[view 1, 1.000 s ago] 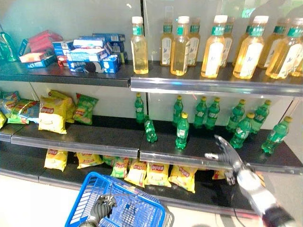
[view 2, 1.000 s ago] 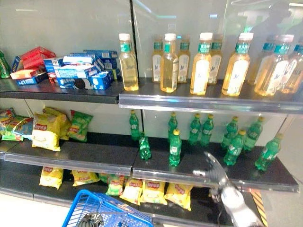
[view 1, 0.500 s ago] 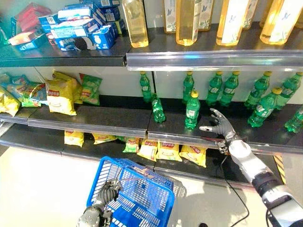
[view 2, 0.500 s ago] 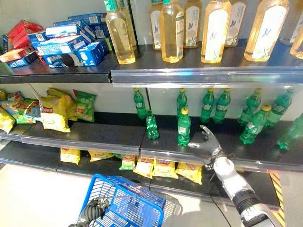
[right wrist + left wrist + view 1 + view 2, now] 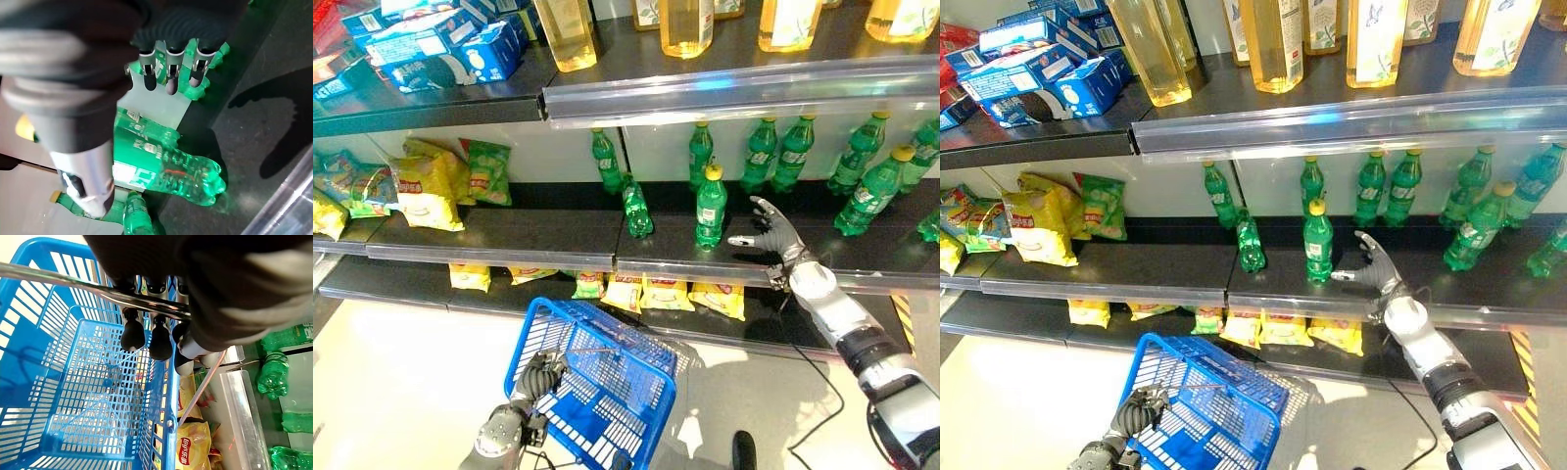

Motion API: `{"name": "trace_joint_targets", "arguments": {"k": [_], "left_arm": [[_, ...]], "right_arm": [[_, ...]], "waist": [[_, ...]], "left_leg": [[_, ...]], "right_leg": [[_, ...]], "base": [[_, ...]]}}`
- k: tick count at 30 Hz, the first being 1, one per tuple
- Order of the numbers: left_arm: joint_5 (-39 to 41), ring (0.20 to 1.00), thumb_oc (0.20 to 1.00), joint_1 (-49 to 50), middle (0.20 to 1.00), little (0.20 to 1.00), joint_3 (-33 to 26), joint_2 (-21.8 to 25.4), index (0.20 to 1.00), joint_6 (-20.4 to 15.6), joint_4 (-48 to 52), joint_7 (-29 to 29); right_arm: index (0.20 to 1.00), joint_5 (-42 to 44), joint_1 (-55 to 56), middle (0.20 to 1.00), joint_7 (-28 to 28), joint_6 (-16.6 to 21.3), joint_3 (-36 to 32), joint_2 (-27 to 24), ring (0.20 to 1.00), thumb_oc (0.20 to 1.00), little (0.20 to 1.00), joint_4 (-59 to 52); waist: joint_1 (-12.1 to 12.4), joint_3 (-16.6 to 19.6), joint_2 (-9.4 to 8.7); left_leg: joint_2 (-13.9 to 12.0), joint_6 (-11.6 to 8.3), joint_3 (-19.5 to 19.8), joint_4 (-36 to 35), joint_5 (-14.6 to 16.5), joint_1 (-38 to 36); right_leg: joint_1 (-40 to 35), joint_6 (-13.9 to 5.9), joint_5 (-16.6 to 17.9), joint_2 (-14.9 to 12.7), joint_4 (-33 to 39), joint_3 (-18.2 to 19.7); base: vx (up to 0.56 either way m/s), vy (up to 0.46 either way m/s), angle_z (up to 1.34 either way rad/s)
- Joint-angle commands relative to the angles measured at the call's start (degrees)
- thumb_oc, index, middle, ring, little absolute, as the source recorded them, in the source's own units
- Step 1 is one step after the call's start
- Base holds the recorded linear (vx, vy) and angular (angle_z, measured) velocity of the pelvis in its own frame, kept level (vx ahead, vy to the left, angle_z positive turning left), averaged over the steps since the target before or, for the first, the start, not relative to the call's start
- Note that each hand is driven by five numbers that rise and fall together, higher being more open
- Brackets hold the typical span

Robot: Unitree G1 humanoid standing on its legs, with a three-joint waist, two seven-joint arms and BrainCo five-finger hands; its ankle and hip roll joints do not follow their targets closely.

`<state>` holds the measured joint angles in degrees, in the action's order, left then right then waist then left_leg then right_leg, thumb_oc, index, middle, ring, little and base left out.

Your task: Pick up the snacks into the basket

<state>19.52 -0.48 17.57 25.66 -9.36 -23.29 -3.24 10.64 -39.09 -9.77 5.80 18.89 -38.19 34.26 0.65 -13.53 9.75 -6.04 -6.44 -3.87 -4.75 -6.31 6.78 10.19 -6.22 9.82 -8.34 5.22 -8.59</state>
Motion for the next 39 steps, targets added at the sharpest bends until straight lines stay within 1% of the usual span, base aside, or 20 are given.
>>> {"name": "trace_joint_targets", "arguments": {"k": [1,4,7,8,11,15,21,28,39], "left_arm": [[2.28,0.2,0.2,-2.2,0.2,0.2,0.17,5.9,0.2,-5.75,7.78,-0.23],[2.41,0.2,0.2,-3.07,0.2,0.2,0.85,6.45,0.2,-5.81,8.09,-0.23],[2.64,0.2,0.2,-3.51,0.2,0.2,1.38,6.41,0.2,-5.76,8.02,-0.39],[2.9,0.2,0.2,-3.54,0.2,0.2,1.71,6.22,0.2,-5.53,8.46,-0.7],[2.79,0.2,0.2,-3.87,0.2,0.2,2.15,5.97,0.2,-5.35,8.58,-0.96],[2.29,0.2,0.2,-3.65,0.2,0.2,2.44,6.18,0.2,-5.12,9.43,-1.02],[2.51,0.2,0.2,-4.32,0.2,0.2,3.31,6.18,0.2,-4.98,9.56,-1.35],[1.72,0.2,0.2,-5.06,0.2,0.2,4.33,5.4,0.2,-4.53,8.85,-1.96],[1.1,0.2,0.2,-4.51,0.2,0.2,4.56,5.39,0.2,-4.64,8.15,-2.92]], "right_arm": [[1.0,-1.97,-6.16,1.0,-1.69,1.87,3.0,-1.98,1.0,1.0,1.0,0.0],[1.0,-1.36,-8.31,1.0,-2.12,1.94,3.29,-2.75,1.0,1.0,1.0,2.2],[1.0,-0.95,-10.08,1.0,-2.58,1.88,3.47,-3.14,1.0,1.0,1.0,4.38],[1.0,-0.14,-11.89,1.0,-2.96,1.59,3.75,-2.85,1.0,1.0,1.0,6.79],[1.0,-0.13,-12.63,1.0,-3.46,1.44,3.8,-2.72,1.0,1.0,1.0,7.44],[1.0,-1.64,-13.62,1.0,-3.59,0.89,4.7,-3.18,1.0,1.0,1.0,7.4],[1.0,-1.0,-14.89,1.0,-4.73,0.94,4.02,-3.61,1.0,1.0,1.0,9.57],[1.0,-0.01,-14.5,1.0,-5.58,1.16,2.97,-3.09,1.0,1.0,1.0,9.75],[1.0,-0.04,-15.92,1.0,-5.71,1.21,3.92,-1.62,1.0,1.0,1.0,11.83]], "waist": [[0.79,1.14,-3.54],[1.05,0.57,-2.85],[1.23,0.31,-2.55],[1.53,0.13,-2.25],[1.53,-0.25,-2.01],[1.75,-0.97,-1.56],[2.2,-1.47,-1.03],[2.42,-2.45,-0.81],[3.39,-3.04,-0.55]], "left_leg": [[0.85,-0.12,1.05,4.79,1.98,5.1],[0.9,-0.18,1.59,4.6,1.62,5.41],[0.97,-0.27,2.05,4.46,1.35,5.63],[0.89,-0.3,2.49,4.38,1.2,5.89],[0.87,-0.36,2.88,4.46,1.06,6.07],[0.89,-0.45,3.65,4.21,0.71,6.27],[0.84,-0.99,5.17,3.33,-0.16,6.61],[0.85,-1.11,7.12,2.77,-0.71,6.57],[1.48,-0.95,8.85,2.47,-0.64,6.68]], "right_leg": [[5.78,-2.61,-12.44,-3.6,-14.64,2.74],[6.81,-2.39,-13.46,-3.65,-16.8,2.71],[7.51,-2.13,-14.08,-3.61,-18.08,2.53],[7.96,-1.94,-14.71,-3.45,-18.98,2.13],[8.4,-1.79,-14.99,-3.53,-19.9,1.98],[9.45,-1.48,-16.39,-3.83,-22.72,1.62],[10.21,-1.07,-17.98,-4.2,-25.37,0.58],[10.56,-0.52,-19.58,-4.66,-28.23,-0.7],[11.12,-0.47,-20.71,-5.74,-30.74,-1.46]], "base": [[0.01,-0.031,0.03],[0.0,-0.034,0.09],[0.0,-0.031,0.06],[0.01,-0.039,0.11],[0.01,-0.024,0.11],[0.01,-0.021,0.09],[0.0,-0.039,0.18],[0.01,-0.038,0.16],[0.01,-0.01,0.09]]}}
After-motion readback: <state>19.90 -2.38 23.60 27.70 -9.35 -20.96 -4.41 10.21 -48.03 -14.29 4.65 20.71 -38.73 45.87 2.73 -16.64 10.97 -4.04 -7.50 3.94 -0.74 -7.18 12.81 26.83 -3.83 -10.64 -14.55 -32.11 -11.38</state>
